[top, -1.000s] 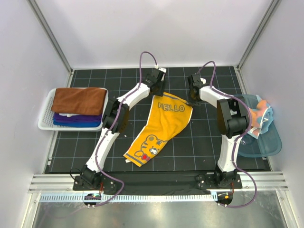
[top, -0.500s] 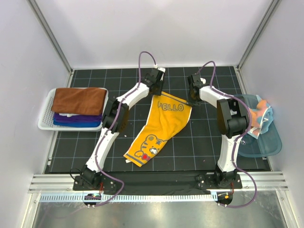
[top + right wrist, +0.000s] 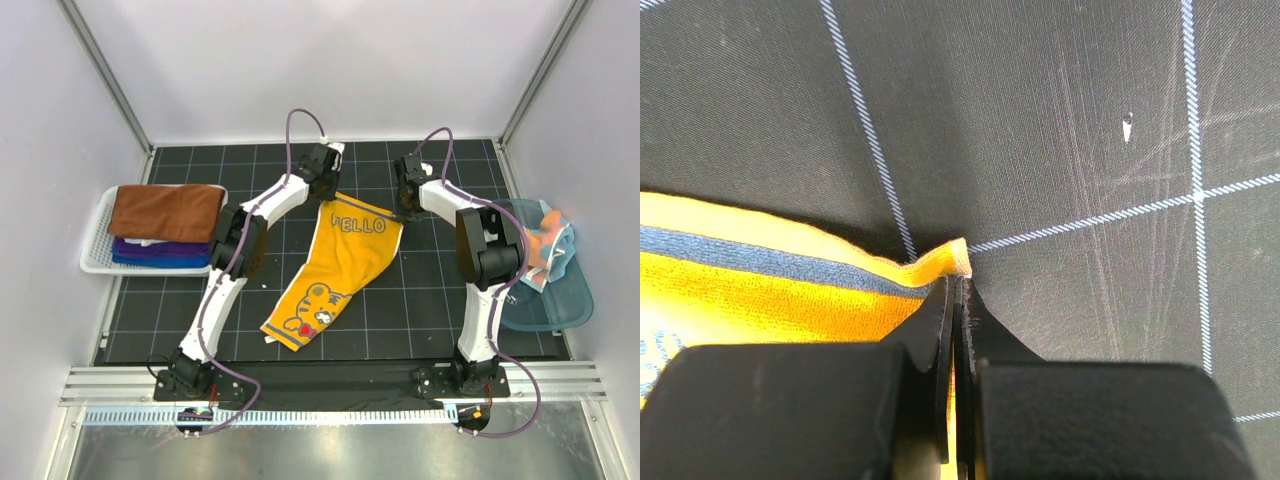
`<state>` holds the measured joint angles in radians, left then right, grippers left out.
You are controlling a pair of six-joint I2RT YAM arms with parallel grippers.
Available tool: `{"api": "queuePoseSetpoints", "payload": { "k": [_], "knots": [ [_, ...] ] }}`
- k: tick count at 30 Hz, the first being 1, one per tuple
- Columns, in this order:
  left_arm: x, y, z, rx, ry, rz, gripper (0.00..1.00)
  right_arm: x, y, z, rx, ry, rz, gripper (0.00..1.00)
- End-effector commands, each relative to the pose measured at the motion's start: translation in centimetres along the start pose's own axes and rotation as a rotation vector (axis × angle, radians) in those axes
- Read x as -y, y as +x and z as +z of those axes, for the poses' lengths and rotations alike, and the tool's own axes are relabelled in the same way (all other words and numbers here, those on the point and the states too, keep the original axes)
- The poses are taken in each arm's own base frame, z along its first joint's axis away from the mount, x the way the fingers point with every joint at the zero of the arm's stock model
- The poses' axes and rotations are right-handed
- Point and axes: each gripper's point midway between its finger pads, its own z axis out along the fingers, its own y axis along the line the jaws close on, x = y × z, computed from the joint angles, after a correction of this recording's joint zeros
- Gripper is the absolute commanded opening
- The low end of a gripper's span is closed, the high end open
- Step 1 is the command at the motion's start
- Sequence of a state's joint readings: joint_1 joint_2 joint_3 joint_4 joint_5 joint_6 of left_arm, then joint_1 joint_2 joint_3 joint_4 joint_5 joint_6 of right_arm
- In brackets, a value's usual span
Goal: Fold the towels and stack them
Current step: Flatten out the crumpled towel
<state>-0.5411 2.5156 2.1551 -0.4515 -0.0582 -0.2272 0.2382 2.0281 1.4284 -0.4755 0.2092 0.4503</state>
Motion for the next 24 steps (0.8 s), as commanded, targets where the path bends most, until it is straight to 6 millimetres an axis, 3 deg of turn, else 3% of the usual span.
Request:
{"api": "queuePoseSetpoints", "payload": {
  "k": [1, 8, 13, 14, 16, 17, 18, 20, 22, 23, 24],
  "knots": [
    [0.4, 0.2, -1.4, -0.023, 0.043, 0.016, 0.16, -0.7, -2.0, -0.7, 0.044, -0.013, 0.008, 0.01],
    [0.4, -1.3, -3.2, 0.020, 0.041, 0.019, 0.00, -1.0, -3.1, -2.2, 0.078, -0.031, 0.019, 0.01],
    [0.3, -2.6, -5.3, 0.054, 0.032, 0.001, 0.00, -1.1, -4.5, -4.7, 0.129, -0.058, 0.026, 0.01],
    [0.4, -3.4, -6.4, 0.076, 0.036, -0.011, 0.00, -1.3, -4.7, -5.3, 0.139, -0.068, 0.029, 0.01],
    [0.5, -3.3, -7.5, 0.082, 0.040, -0.023, 0.00, -1.5, -5.4, -7.3, 0.176, -0.094, 0.034, 0.01],
    [0.7, -4.4, -9.3, 0.115, 0.035, -0.034, 0.00, -1.7, -5.5, -8.0, 0.186, -0.102, 0.032, 0.01],
    [0.9, -4.5, -9.9, 0.124, 0.038, -0.039, 0.00, -1.8, -6.3, -10.0, 0.224, -0.128, 0.040, 0.01],
    [1.4, -3.6, -11.2, 0.114, 0.042, -0.040, 0.00, -1.8, -6.1, -11.7, 0.249, -0.145, 0.037, 0.01],
    [1.8, -5.0, -14.5, 0.172, 0.046, -0.044, 0.00, -2.1, -6.3, -14.8, 0.300, -0.184, 0.038, 0.01],
    [1.8, -4.0, -15.1, 0.160, 0.045, -0.042, 0.00, -2.2, -6.3, -15.9, 0.317, -0.200, 0.038, 0.01],
    [2.6, -5.0, -17.6, 0.208, 0.056, -0.042, 0.00, -2.4, -6.2, -17.0, 0.337, -0.212, 0.030, 0.01]
  ]
}}
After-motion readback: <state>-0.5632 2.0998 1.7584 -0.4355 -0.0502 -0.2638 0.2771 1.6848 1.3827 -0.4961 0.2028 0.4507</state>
